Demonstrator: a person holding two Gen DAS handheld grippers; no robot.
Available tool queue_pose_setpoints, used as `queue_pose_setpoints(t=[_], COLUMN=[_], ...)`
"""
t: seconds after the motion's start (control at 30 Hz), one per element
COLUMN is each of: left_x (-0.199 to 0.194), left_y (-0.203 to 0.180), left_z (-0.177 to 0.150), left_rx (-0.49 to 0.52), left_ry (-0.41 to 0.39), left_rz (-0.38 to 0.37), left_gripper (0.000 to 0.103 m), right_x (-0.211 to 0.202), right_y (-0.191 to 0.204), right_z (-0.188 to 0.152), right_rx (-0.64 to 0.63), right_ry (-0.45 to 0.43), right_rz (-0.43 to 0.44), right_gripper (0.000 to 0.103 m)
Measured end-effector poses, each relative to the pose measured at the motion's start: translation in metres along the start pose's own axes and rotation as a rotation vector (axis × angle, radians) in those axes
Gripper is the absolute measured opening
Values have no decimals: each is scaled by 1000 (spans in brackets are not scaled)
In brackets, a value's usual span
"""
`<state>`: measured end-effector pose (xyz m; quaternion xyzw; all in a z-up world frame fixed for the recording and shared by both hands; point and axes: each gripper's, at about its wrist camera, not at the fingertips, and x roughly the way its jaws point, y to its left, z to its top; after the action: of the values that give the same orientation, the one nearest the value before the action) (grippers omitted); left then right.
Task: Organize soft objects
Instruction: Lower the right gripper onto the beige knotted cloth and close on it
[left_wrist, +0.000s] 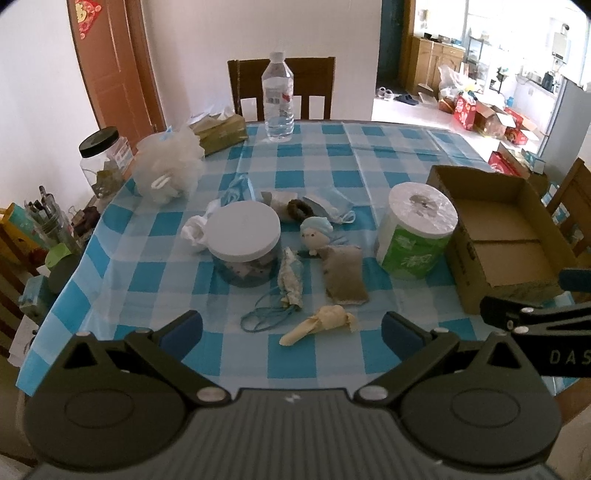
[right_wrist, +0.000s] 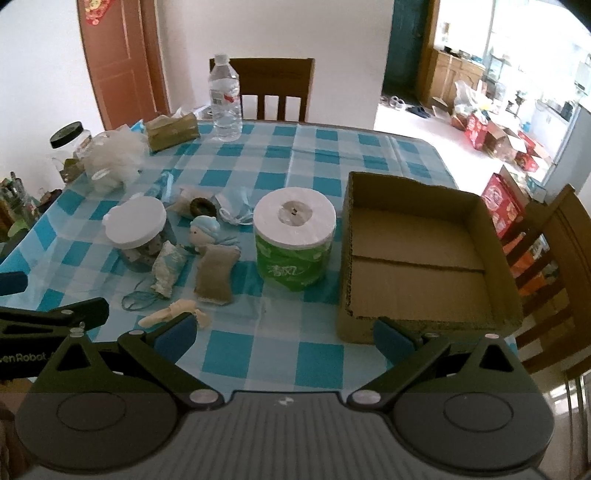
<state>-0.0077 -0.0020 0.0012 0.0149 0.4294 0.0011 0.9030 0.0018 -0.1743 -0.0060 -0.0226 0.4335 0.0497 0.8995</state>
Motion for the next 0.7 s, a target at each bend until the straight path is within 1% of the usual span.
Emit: queue_pose_setpoints(t=[0.27,0.37,0.5,0.6,0.7], left_x=[5,11,22,30,39], left_y=[5,10,17,23,32], left_z=[-14,-21,-30,-36,-42], left_rx=[22,23,51,72,71], left_ry=[-42,-47,-51,-49,-42], left_rz=[-9,-22,-27,-30,-49], left_gripper=[102,102,102,102,102], right_x=[4,10,21,31,42], right_y=[2,6,11,16,20], right_z=[-9,-14,-22,-30,-36], right_rx=[-62,-86,-119,-151,-177], right_ry=[-32,-42,-49,-45,-35], right_rz=[60,76,103,120,125], right_gripper=[103,103,103,103,103])
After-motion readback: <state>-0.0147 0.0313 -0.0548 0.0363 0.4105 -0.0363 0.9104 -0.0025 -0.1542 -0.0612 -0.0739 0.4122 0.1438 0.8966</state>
